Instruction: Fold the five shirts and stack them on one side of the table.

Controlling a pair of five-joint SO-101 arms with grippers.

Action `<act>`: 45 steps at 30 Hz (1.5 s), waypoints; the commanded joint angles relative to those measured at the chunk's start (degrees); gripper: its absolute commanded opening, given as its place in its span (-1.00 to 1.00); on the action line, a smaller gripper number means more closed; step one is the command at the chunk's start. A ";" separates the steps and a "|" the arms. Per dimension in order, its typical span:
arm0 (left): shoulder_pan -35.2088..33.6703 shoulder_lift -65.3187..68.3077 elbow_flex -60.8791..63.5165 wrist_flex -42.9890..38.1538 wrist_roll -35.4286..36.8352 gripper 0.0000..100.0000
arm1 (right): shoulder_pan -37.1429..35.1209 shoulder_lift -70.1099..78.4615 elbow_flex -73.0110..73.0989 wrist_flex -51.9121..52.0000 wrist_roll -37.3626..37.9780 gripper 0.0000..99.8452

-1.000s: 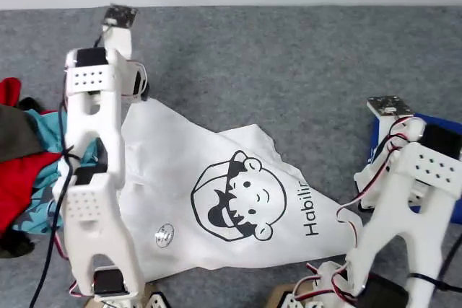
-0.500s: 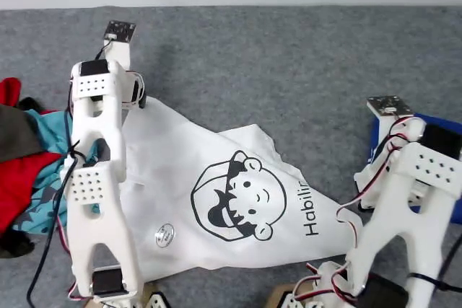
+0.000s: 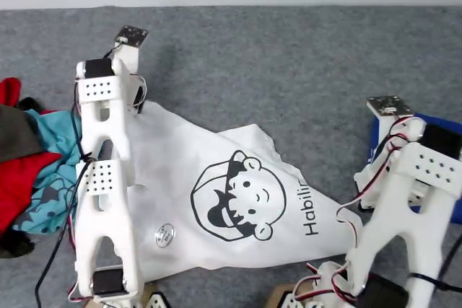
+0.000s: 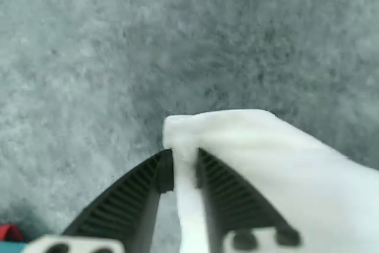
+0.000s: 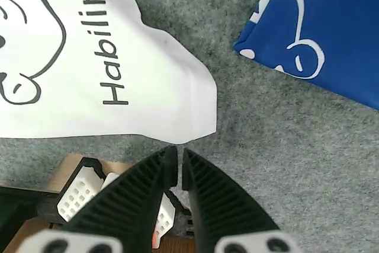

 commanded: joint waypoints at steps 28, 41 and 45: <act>0.26 -76.92 72.31 3.87 -2.64 -0.99 | -23.34 22.46 -25.76 -11.56 -13.36 -0.95; -6.95 -101.19 102.29 1.41 -3.60 -0.99 | -30.46 44.62 -48.44 -7.25 -16.79 -0.83; -16.70 -101.63 104.31 -0.70 -5.27 -0.99 | -32.48 50.07 -54.33 -4.44 -16.79 -0.63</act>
